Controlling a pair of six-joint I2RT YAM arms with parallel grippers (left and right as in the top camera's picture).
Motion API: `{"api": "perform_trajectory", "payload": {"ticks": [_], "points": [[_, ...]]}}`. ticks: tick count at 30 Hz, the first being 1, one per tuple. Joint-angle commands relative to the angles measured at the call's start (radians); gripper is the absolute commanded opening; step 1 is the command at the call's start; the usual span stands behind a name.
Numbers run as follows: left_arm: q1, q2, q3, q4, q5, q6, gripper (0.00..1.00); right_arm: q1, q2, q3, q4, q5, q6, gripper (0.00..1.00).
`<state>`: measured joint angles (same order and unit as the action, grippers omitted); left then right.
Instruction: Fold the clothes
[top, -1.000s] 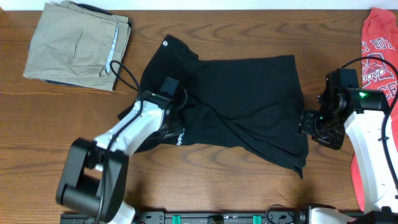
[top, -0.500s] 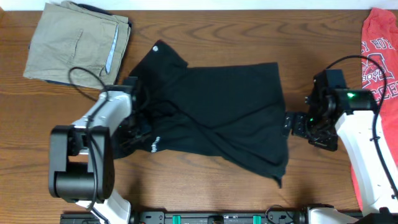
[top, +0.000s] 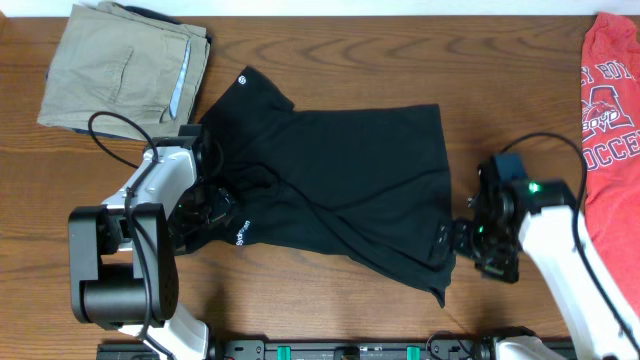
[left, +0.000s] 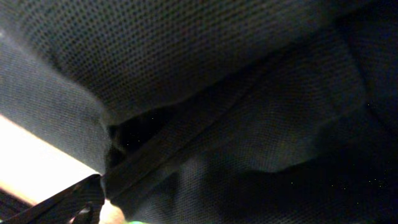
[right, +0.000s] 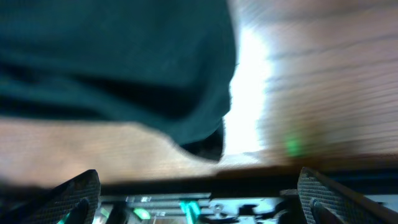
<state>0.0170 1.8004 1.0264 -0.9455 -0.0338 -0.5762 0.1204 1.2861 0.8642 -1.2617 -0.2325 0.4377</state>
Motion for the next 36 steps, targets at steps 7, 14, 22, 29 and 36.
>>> {"api": "perform_trajectory", "payload": {"ticks": [7,14,22,29,36], "points": [[-0.002,0.021,-0.011,0.027,-0.003,-0.008,0.98,0.121,-0.116,-0.161,0.113,-0.153,0.106,0.99],[-0.002,0.021,-0.011,0.027,-0.003,-0.008,0.98,0.211,-0.05,-0.214,0.197,-0.183,0.182,0.99],[-0.002,0.021,-0.011,0.026,-0.003,-0.008,0.98,0.319,0.039,-0.214,0.253,-0.076,0.34,0.99],[-0.002,0.021,-0.011,0.027,-0.003,-0.008,0.98,0.315,0.093,-0.214,0.25,0.034,0.422,0.99],[-0.002,0.021,-0.011,0.034,-0.003,-0.008,0.98,0.315,0.174,-0.215,0.266,0.049,0.422,0.98]]}}
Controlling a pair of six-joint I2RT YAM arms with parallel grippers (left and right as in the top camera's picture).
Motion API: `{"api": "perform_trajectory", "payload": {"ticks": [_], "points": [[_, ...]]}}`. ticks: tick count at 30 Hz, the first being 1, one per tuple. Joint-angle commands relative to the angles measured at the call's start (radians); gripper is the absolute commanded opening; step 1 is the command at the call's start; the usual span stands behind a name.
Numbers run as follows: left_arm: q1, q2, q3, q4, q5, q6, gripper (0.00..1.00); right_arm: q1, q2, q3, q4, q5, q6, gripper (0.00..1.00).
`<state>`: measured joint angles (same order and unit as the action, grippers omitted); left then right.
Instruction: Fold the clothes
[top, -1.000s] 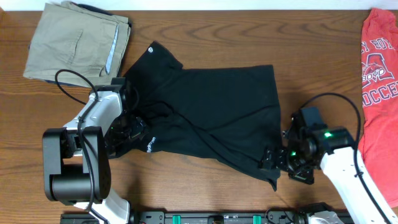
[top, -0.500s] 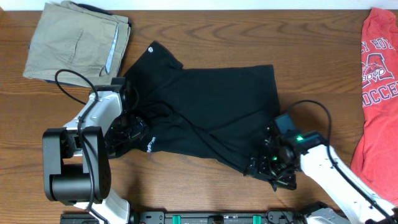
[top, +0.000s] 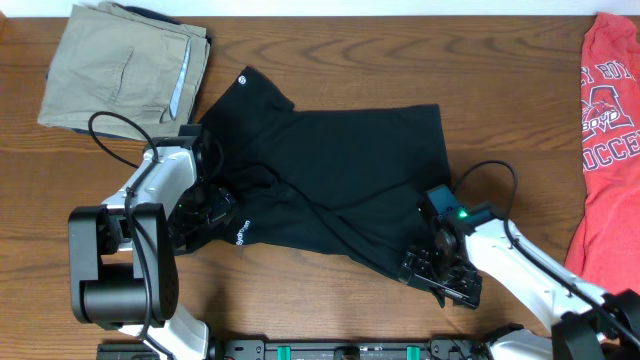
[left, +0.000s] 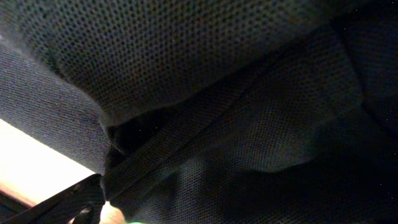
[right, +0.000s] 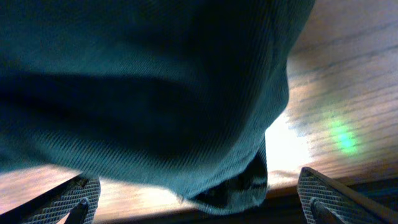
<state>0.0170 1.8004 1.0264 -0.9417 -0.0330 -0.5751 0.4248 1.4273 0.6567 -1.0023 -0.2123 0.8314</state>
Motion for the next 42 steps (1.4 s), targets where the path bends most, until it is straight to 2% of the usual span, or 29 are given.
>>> {"api": "perform_trajectory", "payload": {"ticks": [1,2,4,5,6,9,10,12,19,26,31,42], "points": [[-0.002,0.021,-0.011,0.031,-0.004,-0.009,0.98,0.01,0.046,-0.007,0.014,0.029,0.027,0.95],[-0.002,0.021,-0.011,0.031,-0.004,-0.009,0.98,0.01,0.056,-0.007,0.021,0.028,0.028,0.87],[-0.002,0.021,-0.011,0.031,-0.004,-0.009,0.98,0.01,0.068,-0.007,0.036,0.028,0.028,0.62],[-0.002,0.021,-0.011,0.031,-0.004,-0.009,0.98,0.01,0.07,-0.007,0.045,0.028,0.028,0.45],[-0.002,0.021,-0.011,0.031,-0.004,-0.009,0.98,0.01,0.07,-0.007,0.051,0.028,0.028,0.35],[-0.002,0.021,-0.011,0.031,-0.004,-0.009,0.98,0.01,0.07,-0.007,0.061,0.028,0.029,0.31],[-0.002,0.021,-0.011,0.031,-0.004,-0.009,0.98,0.01,0.07,-0.007,0.061,0.029,0.029,0.24],[-0.002,0.021,-0.011,0.031,-0.004,-0.009,0.98,0.002,0.07,-0.006,0.06,0.029,0.028,0.02],[-0.002,0.021,-0.011,0.031,-0.004,-0.009,0.98,-0.077,0.069,0.052,-0.004,0.03,-0.031,0.01],[-0.002,0.021,-0.011,0.031,-0.004,-0.009,0.98,-0.164,0.069,0.231,-0.137,0.139,-0.106,0.01],[-0.002,0.021,-0.011,0.032,-0.004,-0.009,0.98,-0.196,0.069,0.314,-0.109,0.142,-0.166,0.01],[-0.002,0.021,-0.011,0.037,-0.004,-0.009,0.98,-0.202,0.109,0.315,0.042,0.219,-0.189,0.01]]}}
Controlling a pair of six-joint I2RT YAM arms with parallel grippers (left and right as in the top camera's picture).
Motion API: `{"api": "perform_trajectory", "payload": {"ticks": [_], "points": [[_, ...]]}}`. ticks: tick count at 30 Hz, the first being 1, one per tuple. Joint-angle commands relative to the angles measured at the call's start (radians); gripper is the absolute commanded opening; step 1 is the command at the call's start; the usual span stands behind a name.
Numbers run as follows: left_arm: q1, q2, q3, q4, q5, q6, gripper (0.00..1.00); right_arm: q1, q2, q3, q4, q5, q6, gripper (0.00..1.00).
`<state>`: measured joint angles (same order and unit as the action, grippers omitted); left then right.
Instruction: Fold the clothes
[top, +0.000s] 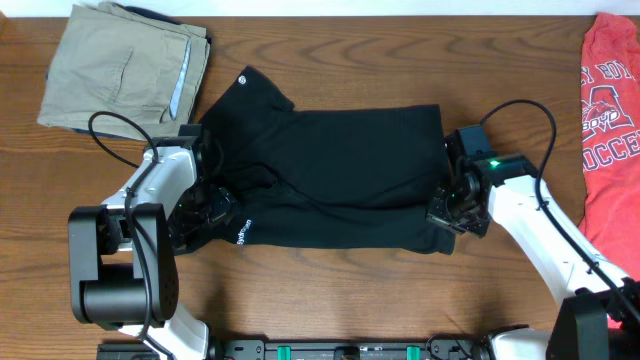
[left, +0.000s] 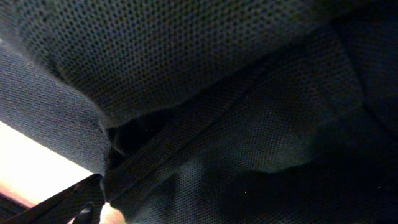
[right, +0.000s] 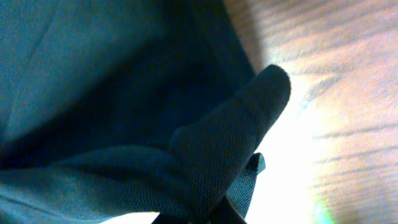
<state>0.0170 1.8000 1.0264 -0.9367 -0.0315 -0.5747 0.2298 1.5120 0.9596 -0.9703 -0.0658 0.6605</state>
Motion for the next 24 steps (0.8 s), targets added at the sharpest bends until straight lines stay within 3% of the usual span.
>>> {"api": "perform_trajectory", "payload": {"ticks": [1,9,12,15,16,18,19,24], "points": [[-0.002,0.021,-0.011,0.034,-0.006,-0.009,0.98,-0.009,0.03,0.013,0.016,0.089,-0.018,0.02],[-0.002,0.021,-0.011,0.052,-0.006,-0.009,0.98,-0.023,0.048,0.013,0.12,0.103,-0.02,0.03],[-0.002,0.017,-0.01,0.055,-0.006,-0.009,0.98,-0.021,0.048,0.013,0.122,0.104,-0.02,0.2],[-0.002,-0.026,-0.004,0.055,-0.006,-0.009,0.98,-0.03,0.048,0.014,0.116,0.103,-0.033,0.26],[-0.002,-0.049,-0.002,0.055,-0.006,-0.009,0.98,-0.036,0.048,0.015,0.115,0.103,-0.046,0.34],[-0.002,-0.119,0.003,0.053,-0.006,-0.005,0.98,-0.06,0.048,0.021,0.107,0.093,-0.082,0.61],[-0.002,-0.161,0.005,0.051,-0.006,0.0,0.98,-0.076,0.048,0.031,0.088,0.066,-0.106,0.66],[-0.005,-0.359,0.005,0.051,0.004,0.018,0.98,-0.132,0.048,0.097,-0.031,-0.105,-0.242,0.74]]}}
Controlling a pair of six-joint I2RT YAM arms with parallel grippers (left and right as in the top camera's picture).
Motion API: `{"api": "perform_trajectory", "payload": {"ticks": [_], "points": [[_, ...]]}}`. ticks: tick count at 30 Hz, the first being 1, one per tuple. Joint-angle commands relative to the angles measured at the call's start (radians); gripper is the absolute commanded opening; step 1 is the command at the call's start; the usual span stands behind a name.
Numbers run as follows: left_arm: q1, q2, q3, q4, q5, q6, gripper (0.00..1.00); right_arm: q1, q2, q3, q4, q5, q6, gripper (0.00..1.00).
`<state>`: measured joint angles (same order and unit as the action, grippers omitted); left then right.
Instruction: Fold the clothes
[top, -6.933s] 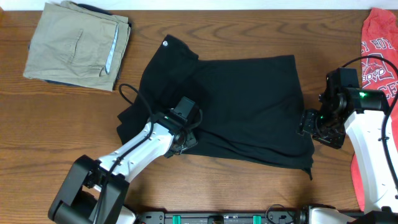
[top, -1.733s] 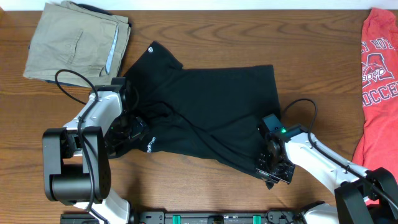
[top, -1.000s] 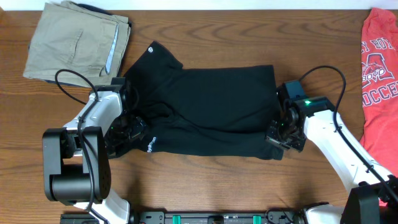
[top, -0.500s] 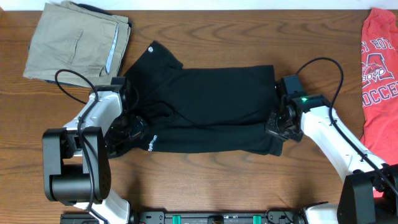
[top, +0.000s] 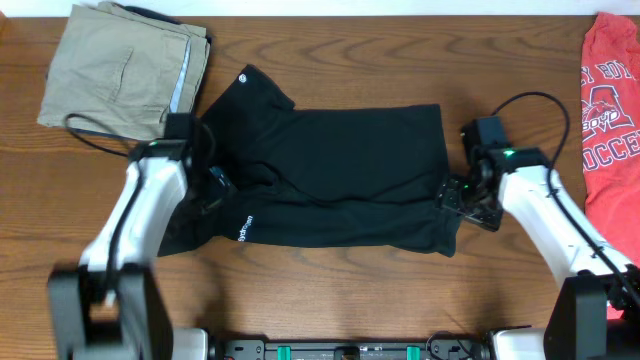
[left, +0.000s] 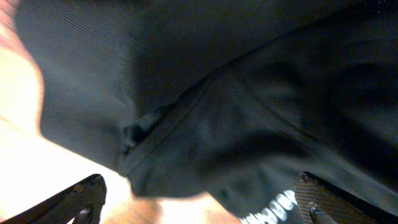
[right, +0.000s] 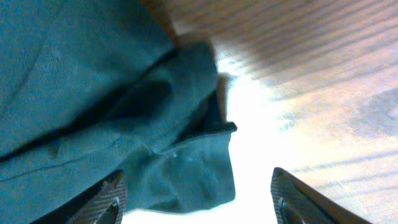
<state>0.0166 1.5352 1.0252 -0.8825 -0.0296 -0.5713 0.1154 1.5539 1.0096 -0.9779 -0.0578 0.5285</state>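
Observation:
A black shirt (top: 340, 170) lies spread across the middle of the table, its lower hem running nearly straight. My left gripper (top: 213, 188) hovers open over the shirt's left side. In the left wrist view its fingers (left: 87, 196) stand wide apart above the dark cloth (left: 236, 93) and a white printed logo (left: 273, 205). My right gripper (top: 455, 197) is open at the shirt's lower right corner. That corner (right: 205, 168) lies flat on the wood between the spread fingers (right: 292, 196), and nothing is gripped.
Folded khaki trousers (top: 125, 65) lie at the back left. A red printed shirt (top: 610, 120) lies along the right edge. The brown wooden table (top: 330, 290) ends at a black rail (top: 350, 350) in front.
Both grippers have opened. The left one has let go of the shirt's left side and risen clear of it. The right one has dropped the lower right corner onto the table.
The left gripper stayed low on the shirt's left side while the hem sagged toward the front right. The right gripper was open beside that sagging corner, then at it, then shut on it further back with the hem straight. Now both are open.

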Motion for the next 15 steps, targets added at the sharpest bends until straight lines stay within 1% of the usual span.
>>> {"api": "perform_trajectory", "payload": {"ticks": [1,3,5,6,9,12,15], "points": [[-0.008,-0.126,0.006,-0.002,0.02,0.016,0.98,-0.017,0.006,0.05,-0.032,-0.139,-0.133,0.75],[-0.022,-0.166,0.006,0.002,0.08,0.03,0.98,-0.011,0.006,0.047,-0.044,-0.201,-0.166,0.77],[-0.043,-0.172,0.006,0.002,0.148,0.03,0.98,0.007,0.006,0.032,-0.043,-0.228,-0.167,0.79],[-0.056,-0.164,0.006,0.002,0.185,0.03,0.98,0.021,0.006,0.023,-0.039,-0.231,-0.167,0.79],[-0.108,-0.113,0.006,0.005,0.26,0.032,0.98,0.07,0.007,-0.009,-0.011,-0.23,-0.166,0.86],[-0.15,-0.037,0.006,0.006,0.272,0.02,0.98,0.114,0.007,-0.041,0.029,-0.23,-0.149,0.91],[-0.153,0.029,0.006,0.029,0.273,-0.027,0.98,0.135,0.007,-0.063,0.05,-0.23,-0.14,0.91]]}}
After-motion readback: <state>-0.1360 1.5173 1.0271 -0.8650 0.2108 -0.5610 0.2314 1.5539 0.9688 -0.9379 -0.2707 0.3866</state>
